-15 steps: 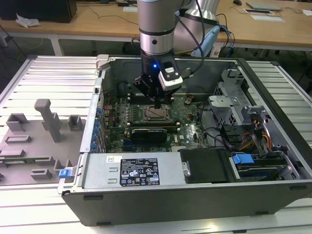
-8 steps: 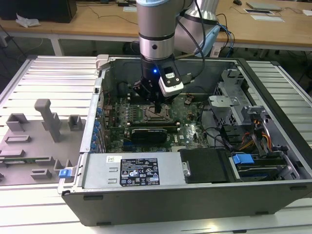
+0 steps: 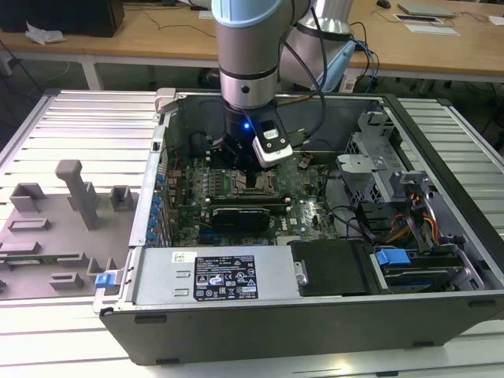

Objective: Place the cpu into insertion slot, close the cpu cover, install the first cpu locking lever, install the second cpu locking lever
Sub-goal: 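Install the second cpu locking lever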

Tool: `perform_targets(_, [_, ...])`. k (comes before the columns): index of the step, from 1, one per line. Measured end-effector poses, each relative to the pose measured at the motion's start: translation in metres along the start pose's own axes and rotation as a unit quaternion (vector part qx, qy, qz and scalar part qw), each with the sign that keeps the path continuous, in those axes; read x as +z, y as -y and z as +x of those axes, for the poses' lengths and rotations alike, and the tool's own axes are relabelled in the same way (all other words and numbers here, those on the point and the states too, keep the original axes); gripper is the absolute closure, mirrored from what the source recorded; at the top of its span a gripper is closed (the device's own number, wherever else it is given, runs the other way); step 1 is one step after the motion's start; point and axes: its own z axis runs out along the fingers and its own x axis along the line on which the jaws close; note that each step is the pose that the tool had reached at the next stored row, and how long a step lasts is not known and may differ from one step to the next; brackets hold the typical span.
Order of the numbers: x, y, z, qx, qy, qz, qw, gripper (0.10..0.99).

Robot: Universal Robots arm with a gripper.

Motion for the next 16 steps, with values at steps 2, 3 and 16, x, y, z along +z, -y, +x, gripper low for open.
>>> perform_targets(2, [0.0023,0.0028,0.0041,-0.002,-0.001,-0.0061,1.0,0.98])
perform_targets(3, [0.0038,0.0051,0.0066,-0.003,-0.0017,-0.0101,0.9999,0.98])
perform_targets(16, [0.0154,0.0294,0.0188,-0.008,-0.0092,-0.055,0.9984,0.98])
